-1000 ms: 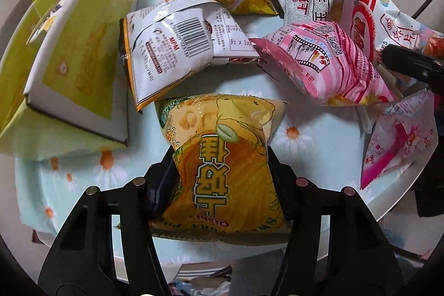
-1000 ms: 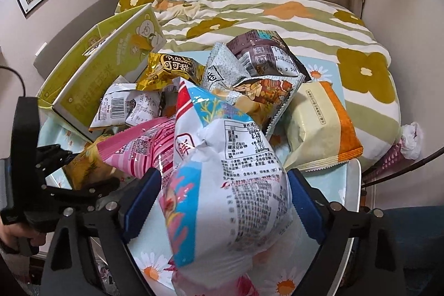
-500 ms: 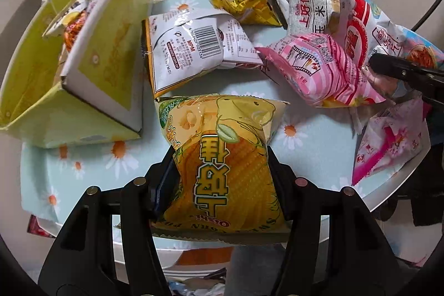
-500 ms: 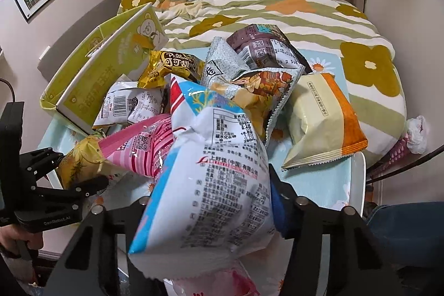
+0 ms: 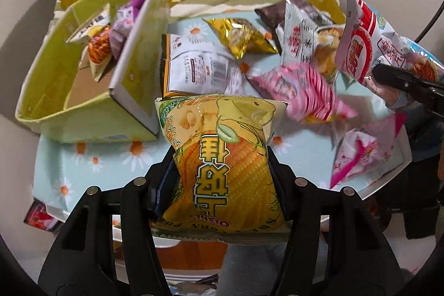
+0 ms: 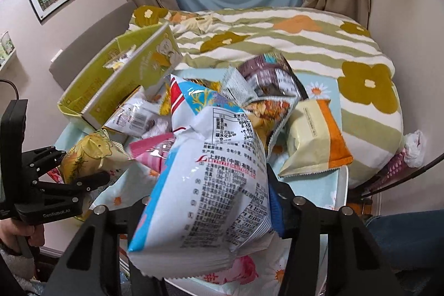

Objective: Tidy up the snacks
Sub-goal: 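Carry both bags into the cardboard box and open both tools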

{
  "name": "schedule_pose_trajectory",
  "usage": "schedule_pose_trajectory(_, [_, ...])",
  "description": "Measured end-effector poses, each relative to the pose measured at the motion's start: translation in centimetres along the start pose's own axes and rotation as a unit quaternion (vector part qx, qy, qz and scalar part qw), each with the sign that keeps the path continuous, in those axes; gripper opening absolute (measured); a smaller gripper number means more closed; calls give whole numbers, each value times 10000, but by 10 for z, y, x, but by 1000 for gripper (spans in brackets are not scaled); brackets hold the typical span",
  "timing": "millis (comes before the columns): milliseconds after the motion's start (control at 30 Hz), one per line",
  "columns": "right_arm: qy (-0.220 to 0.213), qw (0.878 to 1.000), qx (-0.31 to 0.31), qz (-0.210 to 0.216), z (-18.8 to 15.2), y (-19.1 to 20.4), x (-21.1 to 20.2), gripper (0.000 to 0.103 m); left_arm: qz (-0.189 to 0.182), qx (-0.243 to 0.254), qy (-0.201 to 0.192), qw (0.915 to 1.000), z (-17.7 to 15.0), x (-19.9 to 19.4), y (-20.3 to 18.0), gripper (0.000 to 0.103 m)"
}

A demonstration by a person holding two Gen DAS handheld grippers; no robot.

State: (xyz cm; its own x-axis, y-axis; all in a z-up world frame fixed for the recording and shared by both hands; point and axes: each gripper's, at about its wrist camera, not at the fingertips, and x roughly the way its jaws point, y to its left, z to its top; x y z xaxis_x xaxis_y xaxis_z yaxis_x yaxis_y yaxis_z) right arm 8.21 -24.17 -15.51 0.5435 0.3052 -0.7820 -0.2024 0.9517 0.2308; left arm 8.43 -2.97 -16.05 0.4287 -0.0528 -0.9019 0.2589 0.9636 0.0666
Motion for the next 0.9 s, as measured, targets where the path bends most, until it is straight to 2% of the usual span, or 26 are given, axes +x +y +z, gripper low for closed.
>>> schedule_pose_trajectory(300, [-349, 9985, -302, 282, 18, 18, -23, 49, 195, -156, -505, 9984, 15, -40, 4, 56])
schedule_pose_trajectory(533, [-578, 9960, -504, 453, 48, 45, -33, 49, 241, -377, -970, 9943, 43, -68, 32, 56])
schedule_pose_trajectory(700, [-730, 9938, -621, 565, 79, 80, -32, 49, 272, -549, -1179, 9911, 68, -76, 76, 57])
schedule_pose_trajectory(900, [-754, 9930, -586, 691, 119, 130, -12, 49, 323, -763, -1149, 9899, 96, -70, 147, 57])
